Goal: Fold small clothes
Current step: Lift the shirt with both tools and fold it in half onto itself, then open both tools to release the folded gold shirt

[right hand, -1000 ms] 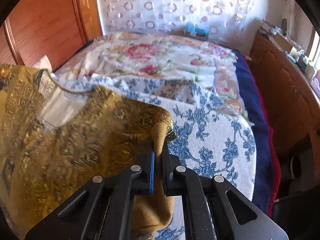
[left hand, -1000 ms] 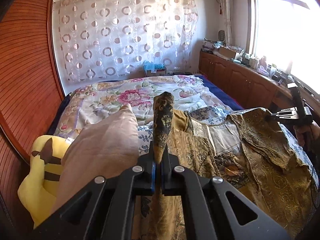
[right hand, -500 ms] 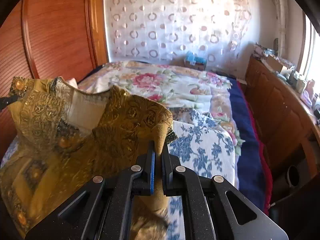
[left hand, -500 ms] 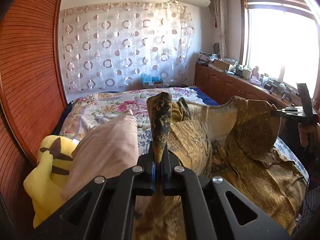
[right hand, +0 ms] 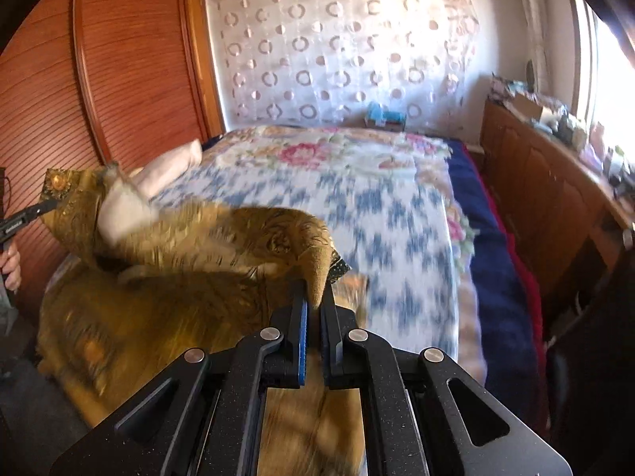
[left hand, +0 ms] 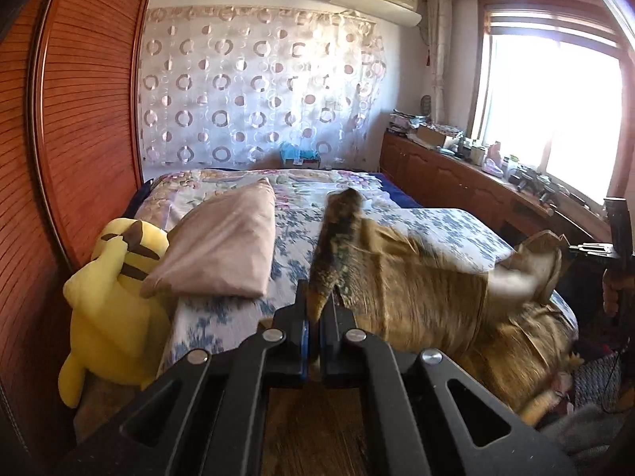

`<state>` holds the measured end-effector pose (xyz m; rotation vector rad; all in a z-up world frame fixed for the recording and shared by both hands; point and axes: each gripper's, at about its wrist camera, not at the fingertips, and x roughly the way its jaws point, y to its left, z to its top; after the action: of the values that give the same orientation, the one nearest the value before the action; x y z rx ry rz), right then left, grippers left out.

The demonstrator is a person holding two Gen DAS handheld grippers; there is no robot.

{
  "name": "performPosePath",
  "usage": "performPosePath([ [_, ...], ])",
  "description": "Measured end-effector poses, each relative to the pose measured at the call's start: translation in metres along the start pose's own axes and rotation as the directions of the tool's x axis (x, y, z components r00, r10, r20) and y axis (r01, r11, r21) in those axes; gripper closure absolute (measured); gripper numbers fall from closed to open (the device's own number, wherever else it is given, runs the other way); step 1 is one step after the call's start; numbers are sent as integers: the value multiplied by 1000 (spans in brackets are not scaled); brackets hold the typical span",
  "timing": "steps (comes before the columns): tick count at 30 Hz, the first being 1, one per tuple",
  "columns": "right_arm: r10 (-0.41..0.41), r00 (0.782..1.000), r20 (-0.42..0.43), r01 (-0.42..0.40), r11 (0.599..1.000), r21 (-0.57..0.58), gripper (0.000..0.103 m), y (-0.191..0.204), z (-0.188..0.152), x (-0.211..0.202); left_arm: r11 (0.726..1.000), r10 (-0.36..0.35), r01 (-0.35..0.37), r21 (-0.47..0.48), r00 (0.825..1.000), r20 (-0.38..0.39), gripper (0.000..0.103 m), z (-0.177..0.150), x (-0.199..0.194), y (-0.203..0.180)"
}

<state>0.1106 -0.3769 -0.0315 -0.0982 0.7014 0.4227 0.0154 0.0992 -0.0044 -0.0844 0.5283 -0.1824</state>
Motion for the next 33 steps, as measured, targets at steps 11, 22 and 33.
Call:
performPosePath([
  [11, 9, 995, -98, -9, 1000, -2, 101, 11, -59, -38, 1000, -8, 8, -5, 998, -59, 92, -37, -31, 4],
  [22, -29, 995, -99, 30, 999, 11, 63, 4, -67, -50, 999, 46, -45, 27, 998, -38, 63, -27, -46, 13],
  [33, -37, 999, -38, 38, 999, 23, 35, -11, -27, -6, 998, 47, -41, 50, 991, -128, 60, -12, 24, 27],
])
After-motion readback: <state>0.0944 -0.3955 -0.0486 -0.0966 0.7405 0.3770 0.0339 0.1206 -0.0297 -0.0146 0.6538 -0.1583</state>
